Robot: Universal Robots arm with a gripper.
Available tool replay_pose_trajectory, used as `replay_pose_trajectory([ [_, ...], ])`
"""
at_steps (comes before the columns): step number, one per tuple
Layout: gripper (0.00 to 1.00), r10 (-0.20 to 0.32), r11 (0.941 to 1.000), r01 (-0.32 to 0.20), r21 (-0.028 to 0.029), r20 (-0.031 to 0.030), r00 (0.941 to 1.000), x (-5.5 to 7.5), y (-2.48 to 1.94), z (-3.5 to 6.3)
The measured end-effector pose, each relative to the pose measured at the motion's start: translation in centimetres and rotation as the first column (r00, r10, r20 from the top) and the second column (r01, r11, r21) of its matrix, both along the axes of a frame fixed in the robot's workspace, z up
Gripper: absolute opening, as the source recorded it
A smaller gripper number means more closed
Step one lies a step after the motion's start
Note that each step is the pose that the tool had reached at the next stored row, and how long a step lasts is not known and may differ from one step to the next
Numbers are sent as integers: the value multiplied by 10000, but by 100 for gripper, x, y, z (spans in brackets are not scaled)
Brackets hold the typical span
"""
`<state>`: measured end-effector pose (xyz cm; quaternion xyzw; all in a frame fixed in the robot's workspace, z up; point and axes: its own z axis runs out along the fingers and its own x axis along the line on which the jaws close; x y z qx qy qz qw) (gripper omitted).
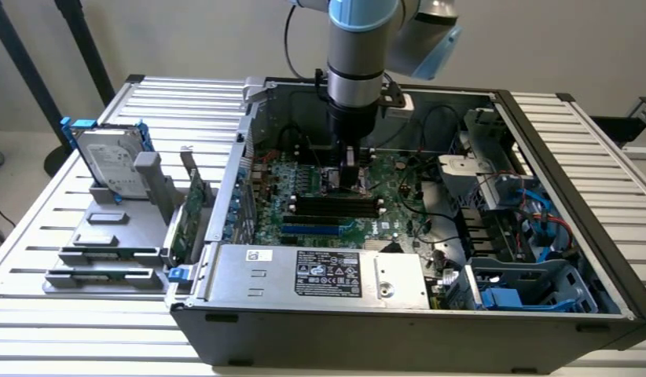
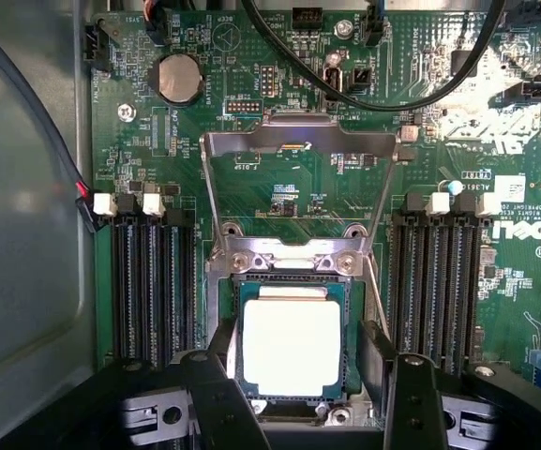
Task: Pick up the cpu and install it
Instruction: 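Place the cpu into insertion slot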
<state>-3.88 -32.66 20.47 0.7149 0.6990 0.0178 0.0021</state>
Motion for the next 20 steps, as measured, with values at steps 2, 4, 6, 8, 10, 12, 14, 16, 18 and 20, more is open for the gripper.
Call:
replay_pose_trajectory([
  [2,62,0,10000,0,2,1,10000,0,2,33],
  [4,62,0,10000,0,1,0,10000,0,2,69],
  [6,62,-1,10000,1,8,1,10000,-4,3,105],
  [8,62,-1,10000,1,16,0,10000,-11,2,145],
  [10,60,0,10000,0,28,0,10000,-25,3,177],
  [12,54,0,10000,0,43,-1,10000,-42,3,194],
  [14,47,-1,10000,1,56,-8,10000,-64,3,200],
  [16,36,0,10000,0,64,-28,10000,-92,3,202],
  [18,30,1,10000,0,67,-52,10000,-130,3,204],
  [20,18,0,10000,1,69,-85,10000,-181,3,206],
])
